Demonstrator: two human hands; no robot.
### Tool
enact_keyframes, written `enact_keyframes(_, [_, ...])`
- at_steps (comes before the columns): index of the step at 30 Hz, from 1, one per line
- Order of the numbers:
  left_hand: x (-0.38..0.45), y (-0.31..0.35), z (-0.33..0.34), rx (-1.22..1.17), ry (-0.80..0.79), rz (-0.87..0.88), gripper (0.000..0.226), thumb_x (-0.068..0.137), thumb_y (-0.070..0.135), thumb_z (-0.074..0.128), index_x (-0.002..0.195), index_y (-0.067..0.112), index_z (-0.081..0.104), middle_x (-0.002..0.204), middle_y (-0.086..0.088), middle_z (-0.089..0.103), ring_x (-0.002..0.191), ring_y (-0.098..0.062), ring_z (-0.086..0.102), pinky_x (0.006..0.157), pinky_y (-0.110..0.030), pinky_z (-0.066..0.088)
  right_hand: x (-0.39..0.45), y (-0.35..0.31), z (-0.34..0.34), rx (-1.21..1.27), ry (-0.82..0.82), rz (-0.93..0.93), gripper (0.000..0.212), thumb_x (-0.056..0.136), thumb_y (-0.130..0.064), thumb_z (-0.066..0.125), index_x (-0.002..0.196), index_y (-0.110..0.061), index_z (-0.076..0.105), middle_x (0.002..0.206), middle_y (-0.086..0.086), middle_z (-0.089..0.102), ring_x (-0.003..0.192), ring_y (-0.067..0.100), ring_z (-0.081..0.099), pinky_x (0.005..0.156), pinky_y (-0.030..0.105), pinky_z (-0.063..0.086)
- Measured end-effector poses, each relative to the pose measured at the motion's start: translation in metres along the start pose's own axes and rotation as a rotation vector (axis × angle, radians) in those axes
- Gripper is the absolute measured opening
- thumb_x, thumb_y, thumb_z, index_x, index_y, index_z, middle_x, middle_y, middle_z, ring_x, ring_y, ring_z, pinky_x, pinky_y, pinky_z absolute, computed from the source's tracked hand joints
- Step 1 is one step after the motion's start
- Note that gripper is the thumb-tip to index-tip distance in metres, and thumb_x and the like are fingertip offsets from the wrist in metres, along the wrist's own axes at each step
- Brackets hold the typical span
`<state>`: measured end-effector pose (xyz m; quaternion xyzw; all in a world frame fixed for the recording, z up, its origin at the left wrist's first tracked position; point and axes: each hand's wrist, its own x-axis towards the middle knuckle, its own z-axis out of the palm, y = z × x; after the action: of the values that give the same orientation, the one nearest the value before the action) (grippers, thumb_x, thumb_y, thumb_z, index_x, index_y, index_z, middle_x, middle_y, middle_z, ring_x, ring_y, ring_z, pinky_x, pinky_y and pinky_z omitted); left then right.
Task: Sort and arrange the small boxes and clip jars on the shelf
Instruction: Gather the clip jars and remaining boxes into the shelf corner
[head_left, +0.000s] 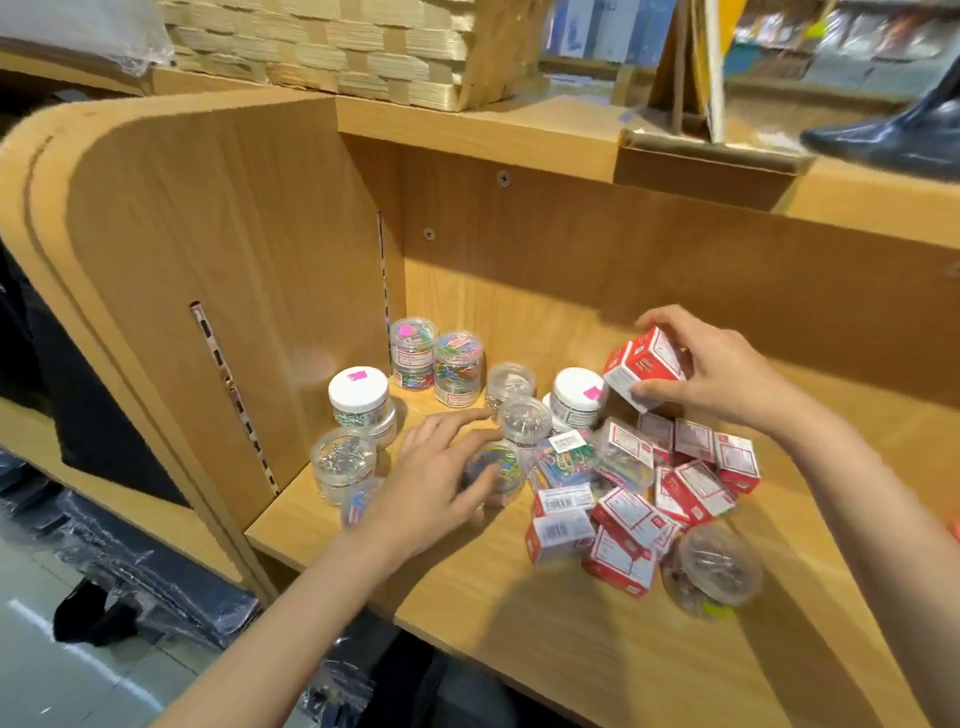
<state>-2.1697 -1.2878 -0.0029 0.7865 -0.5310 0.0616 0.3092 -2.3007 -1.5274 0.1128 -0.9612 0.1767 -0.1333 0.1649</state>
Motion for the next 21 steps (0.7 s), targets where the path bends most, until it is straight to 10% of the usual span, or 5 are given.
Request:
enact_keyframes(11, [0.02, 0.023, 0.029, -0.046, -0.077, 0.047, 0.051, 0.087, 0.048, 0.031, 0.123, 0.022, 0.055, 0.133, 0.003, 0.046, 0.121, -0.012, 0.035, 0.098, -0.028, 0.026, -0.042, 0.049, 0.041, -0.098, 0.088, 0.249, 0.044, 0.08, -0.029, 0.069, 0.109, -0.012, 0.039, 0.11, 0.005, 0.043, 0.1, 0.021, 0.046, 0.082, 0.035, 0.043])
enact_keyframes(16, [0.02, 0.024, 0.029, -0.033, -0.086, 0.005, 0.053, 0.086, 0.048, 0.027, 0.125, 0.022, 0.053, 0.133, 0.007, 0.045, 0.121, -0.008, 0.033, 0.098, -0.025, 0.022, -0.042, 0.036, 0.027, -0.18, 0.245, 0.041, 0.033, 0.084, -0.039, 0.061, 0.097, -0.01, 0.054, 0.103, 0.003, 0.045, 0.101, 0.021, 0.042, 0.078, 0.028, 0.031])
enact_keyframes(21, [0.012, 0.017, 0.02, 0.074, -0.111, -0.021, 0.054, 0.085, 0.044, 0.026, 0.125, 0.02, 0.054, 0.127, 0.007, 0.054, 0.118, -0.013, 0.045, 0.099, -0.029, 0.024, -0.034, 0.009, 0.039, -0.232, -0.286, -0.065, 0.04, 0.072, -0.053, 0.068, 0.097, -0.033, 0.045, 0.118, -0.001, 0.051, 0.128, 0.017, 0.026, 0.101, 0.032, 0.021])
